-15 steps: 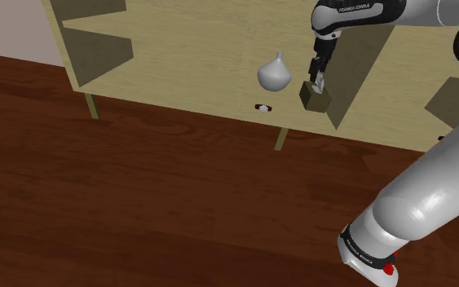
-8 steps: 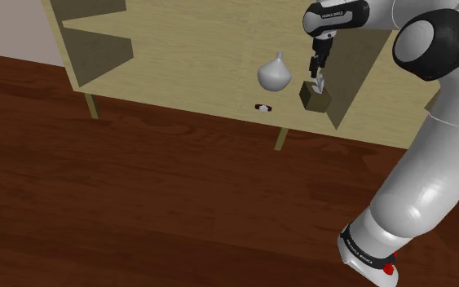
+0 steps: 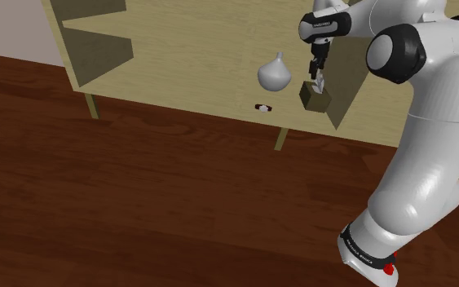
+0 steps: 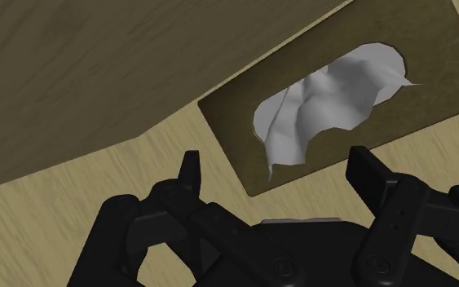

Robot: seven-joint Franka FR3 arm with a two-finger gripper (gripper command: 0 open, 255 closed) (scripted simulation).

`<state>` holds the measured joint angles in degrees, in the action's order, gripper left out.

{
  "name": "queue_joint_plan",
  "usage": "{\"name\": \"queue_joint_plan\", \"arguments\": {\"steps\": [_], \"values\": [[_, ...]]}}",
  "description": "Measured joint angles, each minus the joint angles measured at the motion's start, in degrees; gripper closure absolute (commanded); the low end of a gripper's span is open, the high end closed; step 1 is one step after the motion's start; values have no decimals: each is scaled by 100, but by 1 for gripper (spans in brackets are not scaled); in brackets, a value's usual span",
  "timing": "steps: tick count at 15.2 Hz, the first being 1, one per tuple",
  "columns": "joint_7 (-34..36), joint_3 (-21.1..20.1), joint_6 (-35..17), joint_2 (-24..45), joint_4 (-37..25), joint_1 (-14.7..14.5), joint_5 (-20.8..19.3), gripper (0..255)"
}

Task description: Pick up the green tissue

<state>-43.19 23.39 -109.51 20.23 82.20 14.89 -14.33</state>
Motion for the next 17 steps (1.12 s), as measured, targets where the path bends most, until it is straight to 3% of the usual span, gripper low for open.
{"name": "queue_joint_plan", "arguments": {"steps": [4,5,17], "values": [[87,-6,-276,46,245,-4,-16,0],[92,-4,-301,40,277,-4,-20,255],[73,0,-250,26,209,1,-17,255]]}}
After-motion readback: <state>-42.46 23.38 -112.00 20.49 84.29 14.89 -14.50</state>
